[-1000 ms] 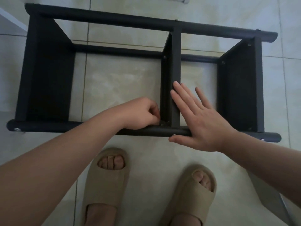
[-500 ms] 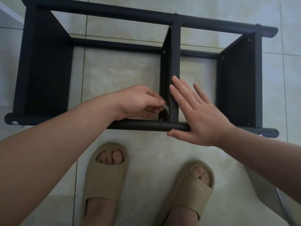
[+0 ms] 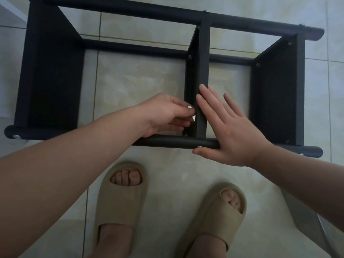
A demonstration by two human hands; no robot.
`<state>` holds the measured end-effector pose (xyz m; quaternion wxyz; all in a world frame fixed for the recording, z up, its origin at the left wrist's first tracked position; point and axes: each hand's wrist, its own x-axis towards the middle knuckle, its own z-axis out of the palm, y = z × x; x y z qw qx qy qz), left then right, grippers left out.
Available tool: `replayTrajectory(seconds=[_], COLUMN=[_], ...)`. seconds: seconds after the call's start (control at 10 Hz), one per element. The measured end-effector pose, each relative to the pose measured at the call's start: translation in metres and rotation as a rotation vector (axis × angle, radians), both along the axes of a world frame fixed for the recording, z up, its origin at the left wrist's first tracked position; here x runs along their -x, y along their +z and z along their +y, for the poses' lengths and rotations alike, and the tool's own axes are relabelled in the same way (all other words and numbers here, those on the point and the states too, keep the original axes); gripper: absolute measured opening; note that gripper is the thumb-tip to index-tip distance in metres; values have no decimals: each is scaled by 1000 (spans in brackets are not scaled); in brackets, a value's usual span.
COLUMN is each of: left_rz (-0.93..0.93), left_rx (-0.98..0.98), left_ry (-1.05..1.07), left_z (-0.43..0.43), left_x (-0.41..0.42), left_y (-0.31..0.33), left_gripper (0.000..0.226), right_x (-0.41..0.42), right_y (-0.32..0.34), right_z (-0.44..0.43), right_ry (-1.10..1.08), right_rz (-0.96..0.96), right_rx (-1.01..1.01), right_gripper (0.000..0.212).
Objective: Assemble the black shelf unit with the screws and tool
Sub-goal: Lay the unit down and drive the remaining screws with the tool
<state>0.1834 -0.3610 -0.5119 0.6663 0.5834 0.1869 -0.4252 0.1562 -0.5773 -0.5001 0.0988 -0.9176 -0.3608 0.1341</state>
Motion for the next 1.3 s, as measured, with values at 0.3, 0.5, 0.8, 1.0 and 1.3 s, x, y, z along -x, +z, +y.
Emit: replayTrajectory(seconds=[0.3, 0.5, 0.8, 1.0, 1.3], left_rz=[-110, -195, -196, -218, -150], left_rx=[-42, -105, -118, -178, -124], left_ry=[19, -29, -54, -126, -51], left_z=[-3, -2, -1, 1, 1], left_x=[2, 5, 4, 3, 0], left_y=[1, 1, 5, 4, 9], left_gripper=[6, 8, 9, 6, 9], right_x=[0, 0, -1, -1, -1], right_y=[2, 3, 2, 2, 2], right_z=[0, 0, 0, 0, 0], right_ry=[-3, -3, -1, 3, -2], right_rz=[15, 18, 18, 13, 17], right_rx=[7, 6, 13, 11, 13], right_gripper=[106, 106, 106, 105, 106])
